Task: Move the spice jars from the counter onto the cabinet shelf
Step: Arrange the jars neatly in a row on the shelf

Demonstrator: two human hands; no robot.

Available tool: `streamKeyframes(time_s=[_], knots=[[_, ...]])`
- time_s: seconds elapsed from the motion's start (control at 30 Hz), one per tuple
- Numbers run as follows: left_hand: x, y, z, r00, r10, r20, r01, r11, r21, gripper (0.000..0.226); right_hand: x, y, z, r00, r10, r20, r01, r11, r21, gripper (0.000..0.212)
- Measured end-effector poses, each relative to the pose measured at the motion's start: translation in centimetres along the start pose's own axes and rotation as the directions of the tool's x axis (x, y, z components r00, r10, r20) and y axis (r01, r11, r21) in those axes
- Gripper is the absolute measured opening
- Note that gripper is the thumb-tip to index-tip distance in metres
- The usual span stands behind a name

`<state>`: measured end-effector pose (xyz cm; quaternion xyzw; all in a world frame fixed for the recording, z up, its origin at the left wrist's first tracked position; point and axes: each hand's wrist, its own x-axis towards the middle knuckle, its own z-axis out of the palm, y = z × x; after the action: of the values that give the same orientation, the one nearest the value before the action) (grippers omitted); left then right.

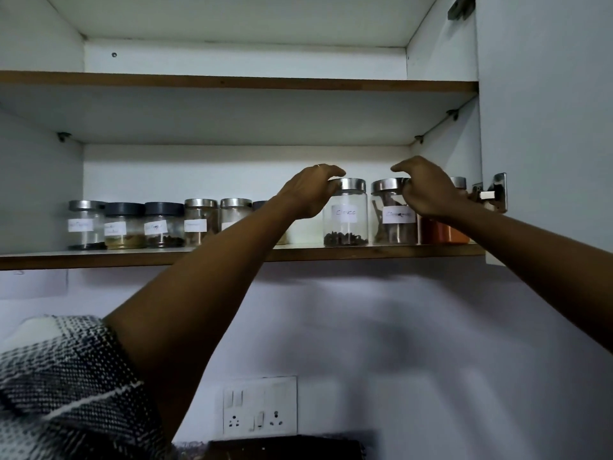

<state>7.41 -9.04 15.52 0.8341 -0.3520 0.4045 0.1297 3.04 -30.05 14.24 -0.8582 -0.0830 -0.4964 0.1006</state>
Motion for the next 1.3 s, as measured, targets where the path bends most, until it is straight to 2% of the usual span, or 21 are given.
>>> streamKeyframes(time_s=[0.27,0.4,0.67,0.9,1.03,1.17,1.3], knots=[[1.9,0.8,1.4,0.997,-0.024,-0.067,0.012,0.986,-0.168,0.030,0.0,1.7,0.5,0.998,-0.056,0.019,0.054,0.995,0.089,0.053],[2.2,0.4,1.7,0.995,-0.024,-0.094,0.006,0.981,-0.192,0.026,0.0,2.1,1.0,0.999,-0.044,-0.019,0.046,0.991,0.128,0.056],[2.4,-0.3,2.4,0.993,-0.065,-0.102,0.039,0.970,-0.238,0.026,0.5,1.5,1.5,0.999,-0.046,0.009,0.044,0.988,0.147,0.055],[2.6,-1.4,3.1,0.994,-0.070,-0.081,0.052,0.979,-0.199,0.028,1.0,0.9,2.3,0.996,-0.080,0.042,0.075,0.991,0.112,0.046],[2.7,-2.5,3.3,0.996,-0.061,-0.061,0.051,0.987,-0.152,0.028,1.9,0.6,3.5,0.992,-0.073,0.106,0.065,0.995,0.076,0.055],[2.8,-3.9,3.7,0.997,-0.081,-0.002,0.080,0.987,-0.140,0.028,2.6,0.1,4.9,0.989,-0.076,0.130,0.065,0.994,0.084,0.048],[3.2,-5.3,4.4,0.994,-0.107,0.024,0.110,0.985,-0.135,0.027,3.7,-0.1,6.7,0.985,-0.076,0.153,0.065,0.995,0.075,0.051]])
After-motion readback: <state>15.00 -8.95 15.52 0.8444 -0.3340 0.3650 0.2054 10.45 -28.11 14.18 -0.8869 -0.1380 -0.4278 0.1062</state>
